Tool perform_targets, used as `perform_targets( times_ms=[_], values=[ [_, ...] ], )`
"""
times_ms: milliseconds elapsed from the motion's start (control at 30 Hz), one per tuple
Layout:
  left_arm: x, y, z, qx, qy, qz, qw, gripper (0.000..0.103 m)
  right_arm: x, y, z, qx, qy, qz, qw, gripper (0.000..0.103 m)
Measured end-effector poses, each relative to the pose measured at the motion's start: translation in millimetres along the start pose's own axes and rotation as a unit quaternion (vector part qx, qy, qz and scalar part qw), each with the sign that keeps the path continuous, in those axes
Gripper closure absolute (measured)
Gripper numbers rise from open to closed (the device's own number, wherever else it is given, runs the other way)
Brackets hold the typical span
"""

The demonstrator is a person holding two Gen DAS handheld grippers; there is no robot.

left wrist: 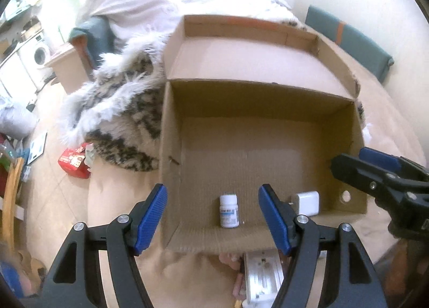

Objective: Organize rigid objects
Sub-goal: 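Carry the pill bottle and charger into the box and open both tools, then lower the left tool onto the white remote control and grasp it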

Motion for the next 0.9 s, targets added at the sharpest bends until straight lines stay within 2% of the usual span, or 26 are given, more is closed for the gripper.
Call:
perform_targets(
  times_ms=[167, 367, 500, 667, 800, 900],
  values=[
    [-24, 15, 21, 0.003, -0.005, 0.008, 0.9999, 0.034, -23, 4, 22, -0.003, 0.000, 0.008, 1.000, 0.008],
    [-53, 20, 25, -0.004, 0.019, 0.019, 0.9996, 0.034, -51, 6, 37, 0.007, 0.002, -0.006, 1.000, 0.008],
    [-66, 10, 21, -0.017, 0.035, 0.009, 0.9992, 0.034, -69, 1, 41, 0.013, 0.008, -0.035, 0.999, 0.008],
    [-74, -8, 15, -0.037, 0.061, -0.002, 0.9974, 0.034, -83, -13, 44, -0.006, 0.008, -0.070, 0.998, 0.008],
    [-75, -39, 3, -0.051, 0.109, -0.034, 0.9921, 0.034, -81, -32, 47, -0.019, -0.002, -0.102, 0.995, 0.008],
    [-77, -58, -14, -0.040, 0.136, -0.054, 0.9885, 0.035, -82, -46, 45, -0.017, 0.001, -0.136, 0.991, 0.008]
  ],
)
Point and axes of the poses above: each gripper's, at about its wrist camera, not at the fingertips, and z roughly against the way its jaws point, y to its left, x to its top, the point moved 6 cm from there along -z, roughly the way its jaws point, and after that the axes turned 11 degrees about x, right-handed, at the moved point
